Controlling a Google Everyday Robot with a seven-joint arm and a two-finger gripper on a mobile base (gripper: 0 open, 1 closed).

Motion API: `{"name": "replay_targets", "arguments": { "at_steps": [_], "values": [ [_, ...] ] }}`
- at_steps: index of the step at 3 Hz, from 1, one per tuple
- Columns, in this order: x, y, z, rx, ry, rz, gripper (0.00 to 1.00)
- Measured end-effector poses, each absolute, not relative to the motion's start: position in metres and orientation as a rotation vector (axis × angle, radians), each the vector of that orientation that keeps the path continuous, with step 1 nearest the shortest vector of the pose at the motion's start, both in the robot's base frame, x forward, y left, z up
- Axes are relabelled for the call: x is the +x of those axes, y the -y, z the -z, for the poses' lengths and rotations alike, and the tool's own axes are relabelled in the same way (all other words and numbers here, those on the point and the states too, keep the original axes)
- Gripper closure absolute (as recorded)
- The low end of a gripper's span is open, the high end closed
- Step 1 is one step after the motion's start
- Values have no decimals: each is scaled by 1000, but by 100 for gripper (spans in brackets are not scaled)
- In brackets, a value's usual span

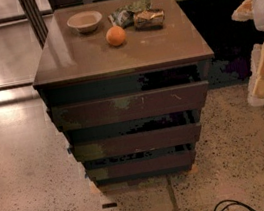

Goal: Open top drawer

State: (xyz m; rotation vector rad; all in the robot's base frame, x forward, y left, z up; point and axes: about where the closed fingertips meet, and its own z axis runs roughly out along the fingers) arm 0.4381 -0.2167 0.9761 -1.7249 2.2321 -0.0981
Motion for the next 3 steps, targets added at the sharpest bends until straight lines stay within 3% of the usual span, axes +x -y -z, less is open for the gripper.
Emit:
{"name": "replay_targets", "arguments": {
  "at_steps": [1,3],
  "values": [
    [438,217,-976,-1725,-2232,98,0],
    [443,221,-903,-1690,-2136,-100,0]
  ]
}}
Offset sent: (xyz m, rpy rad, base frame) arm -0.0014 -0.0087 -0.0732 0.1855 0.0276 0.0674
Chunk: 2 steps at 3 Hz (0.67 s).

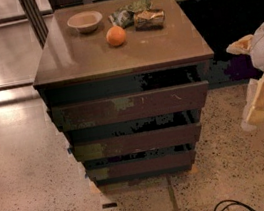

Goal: Open top drawer

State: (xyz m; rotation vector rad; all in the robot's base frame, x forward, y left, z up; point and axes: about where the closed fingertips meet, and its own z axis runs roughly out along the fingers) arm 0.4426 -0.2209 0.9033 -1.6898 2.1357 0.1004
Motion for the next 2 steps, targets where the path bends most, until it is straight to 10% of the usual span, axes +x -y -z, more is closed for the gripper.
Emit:
{"name": "replay_targets", "arguments": {
  "at_steps": [2],
  "values": [
    [500,191,-810,-1614,-2068,-197,0]
  ]
}}
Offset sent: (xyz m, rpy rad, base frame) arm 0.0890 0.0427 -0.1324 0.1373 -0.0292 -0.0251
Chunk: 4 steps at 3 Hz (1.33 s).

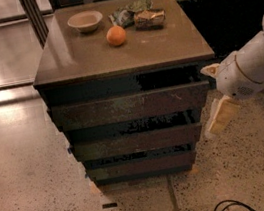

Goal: Open top drawer

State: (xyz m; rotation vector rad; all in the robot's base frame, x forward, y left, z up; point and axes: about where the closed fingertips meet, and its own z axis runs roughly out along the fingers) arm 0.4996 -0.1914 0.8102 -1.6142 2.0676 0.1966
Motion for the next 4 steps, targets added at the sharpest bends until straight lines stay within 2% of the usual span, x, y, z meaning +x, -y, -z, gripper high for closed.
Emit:
{"name": "replay_targets", "arguments": {
  "at_steps": [1,4],
  "values": [
    [503,189,-801,-1601,-2048,-228,0],
    [586,151,-707,-1598,-1897,-334,0]
  ]
}}
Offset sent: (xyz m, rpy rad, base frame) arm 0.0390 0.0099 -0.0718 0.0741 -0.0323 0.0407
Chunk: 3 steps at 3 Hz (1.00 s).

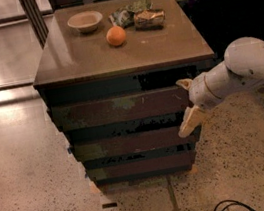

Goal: Open top drawer

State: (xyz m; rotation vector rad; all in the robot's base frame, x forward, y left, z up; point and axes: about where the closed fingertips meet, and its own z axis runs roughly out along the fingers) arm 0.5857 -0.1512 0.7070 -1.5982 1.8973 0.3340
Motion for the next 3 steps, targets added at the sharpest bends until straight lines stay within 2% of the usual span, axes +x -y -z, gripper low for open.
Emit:
{"name": "replay_targets", "arguments": {
  "at_steps": [1,3],
  "values": [
    [607,140,-690,-1574,-1865,-394,0],
    [629,139,-689,-1566,-1830,-374,0]
  ]
}}
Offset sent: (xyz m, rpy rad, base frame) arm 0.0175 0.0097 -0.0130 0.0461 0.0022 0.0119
